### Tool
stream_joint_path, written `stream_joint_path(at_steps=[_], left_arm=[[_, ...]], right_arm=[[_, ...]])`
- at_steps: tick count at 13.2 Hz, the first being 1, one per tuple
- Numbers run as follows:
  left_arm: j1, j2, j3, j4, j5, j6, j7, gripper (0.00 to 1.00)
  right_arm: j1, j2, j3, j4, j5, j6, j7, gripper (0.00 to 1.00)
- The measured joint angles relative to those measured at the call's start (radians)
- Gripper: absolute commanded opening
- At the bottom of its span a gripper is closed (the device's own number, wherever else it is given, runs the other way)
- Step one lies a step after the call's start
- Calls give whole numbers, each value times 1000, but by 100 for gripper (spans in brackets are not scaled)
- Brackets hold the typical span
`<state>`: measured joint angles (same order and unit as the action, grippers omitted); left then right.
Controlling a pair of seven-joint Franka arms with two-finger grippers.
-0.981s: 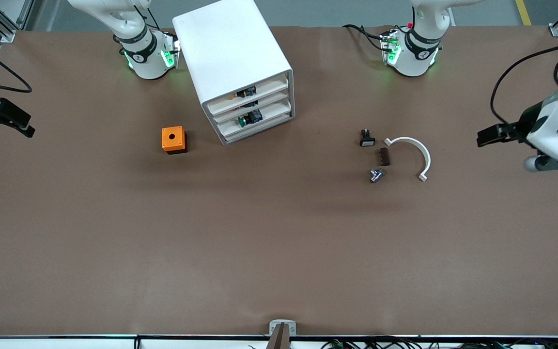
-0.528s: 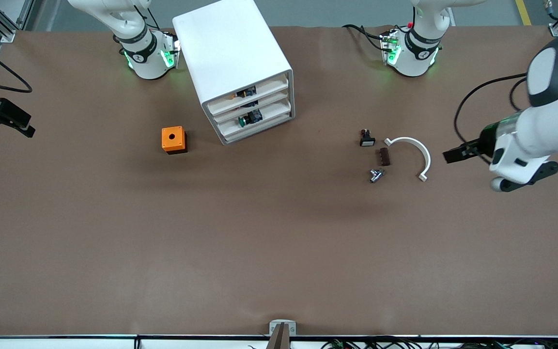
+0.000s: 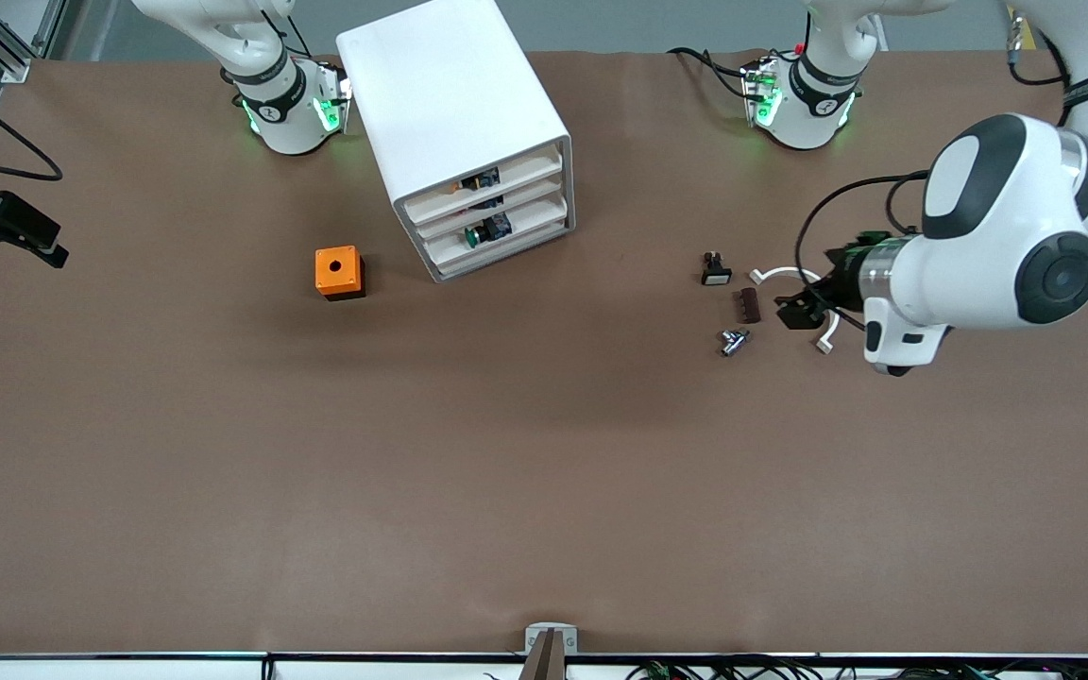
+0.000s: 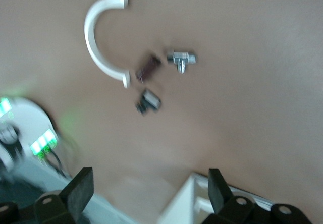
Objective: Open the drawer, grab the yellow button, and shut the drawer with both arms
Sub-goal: 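Move the left gripper toward the front of the white drawer unit, then grasp the lower drawer's handle with the left gripper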
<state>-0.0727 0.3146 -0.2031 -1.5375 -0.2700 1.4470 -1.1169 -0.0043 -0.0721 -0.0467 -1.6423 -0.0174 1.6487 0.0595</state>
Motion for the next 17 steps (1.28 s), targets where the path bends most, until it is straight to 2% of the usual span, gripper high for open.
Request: stream_joint_path(at_steps=[5,8,9,13,15,17], left_arm=[[-126,68,-3,1,-167,-14,-427,100],[-178,125,-3,1,-333,-18,-644,97],[-182,154,-3,0,-381,-20,-687,95],[-261,245,-3,2,-450,-25,-915,86],[-296,304,-3,17,-501,-23,-998,73],[-316,366,-3,45,-544,-23,-1072,68]], right_arm=[[-1,0,-1,0,0,0,0,100],[-1,0,-1,0,0,0,0,100],[-1,0,-1,0,0,0,0,100],[-1,0,0,0,0,0,0,100],[-1,0,-1,0,0,-1,0,100],[-1,0,-1,-1,0,-5,0,100]])
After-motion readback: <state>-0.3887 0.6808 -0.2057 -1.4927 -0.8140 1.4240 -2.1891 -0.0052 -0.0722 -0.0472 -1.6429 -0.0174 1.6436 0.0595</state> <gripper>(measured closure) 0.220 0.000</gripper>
